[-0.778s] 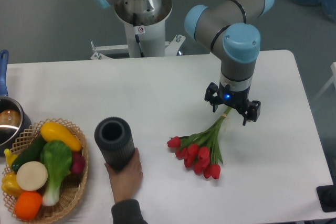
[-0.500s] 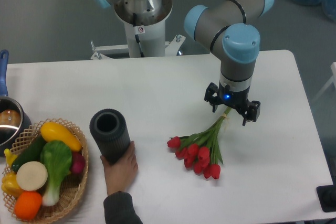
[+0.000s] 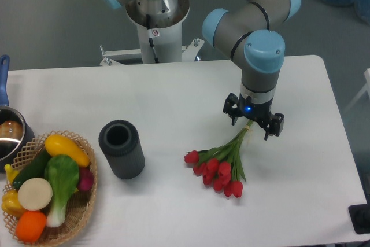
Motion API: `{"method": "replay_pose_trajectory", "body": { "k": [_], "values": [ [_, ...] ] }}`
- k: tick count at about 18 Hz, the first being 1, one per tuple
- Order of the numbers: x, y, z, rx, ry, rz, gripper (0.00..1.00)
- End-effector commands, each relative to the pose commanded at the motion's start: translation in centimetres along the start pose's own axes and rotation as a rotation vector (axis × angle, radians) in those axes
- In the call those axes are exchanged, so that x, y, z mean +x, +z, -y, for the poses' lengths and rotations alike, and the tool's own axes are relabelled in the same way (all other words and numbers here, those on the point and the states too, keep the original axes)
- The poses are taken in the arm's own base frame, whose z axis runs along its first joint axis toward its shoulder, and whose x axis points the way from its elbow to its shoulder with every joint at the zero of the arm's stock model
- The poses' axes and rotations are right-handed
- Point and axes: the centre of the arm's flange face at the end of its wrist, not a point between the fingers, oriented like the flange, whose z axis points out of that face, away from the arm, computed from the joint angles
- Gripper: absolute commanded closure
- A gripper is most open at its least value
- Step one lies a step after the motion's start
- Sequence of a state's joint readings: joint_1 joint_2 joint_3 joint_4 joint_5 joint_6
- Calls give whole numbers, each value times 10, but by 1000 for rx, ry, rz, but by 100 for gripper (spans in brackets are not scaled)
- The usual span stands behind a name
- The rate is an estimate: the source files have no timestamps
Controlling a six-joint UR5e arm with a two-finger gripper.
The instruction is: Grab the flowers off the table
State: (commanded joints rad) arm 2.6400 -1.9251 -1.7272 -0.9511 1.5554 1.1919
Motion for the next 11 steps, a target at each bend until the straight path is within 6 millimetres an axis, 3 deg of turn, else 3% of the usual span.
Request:
{"method": "replay_pose_trajectory", "body": {
  "k": [4, 8, 11],
  "values": [
    [8, 14, 12, -8, 21, -22, 0],
    [19, 44, 36, -23, 49, -65, 0],
    [28, 51, 47, -27, 42, -73, 0]
  ]
}}
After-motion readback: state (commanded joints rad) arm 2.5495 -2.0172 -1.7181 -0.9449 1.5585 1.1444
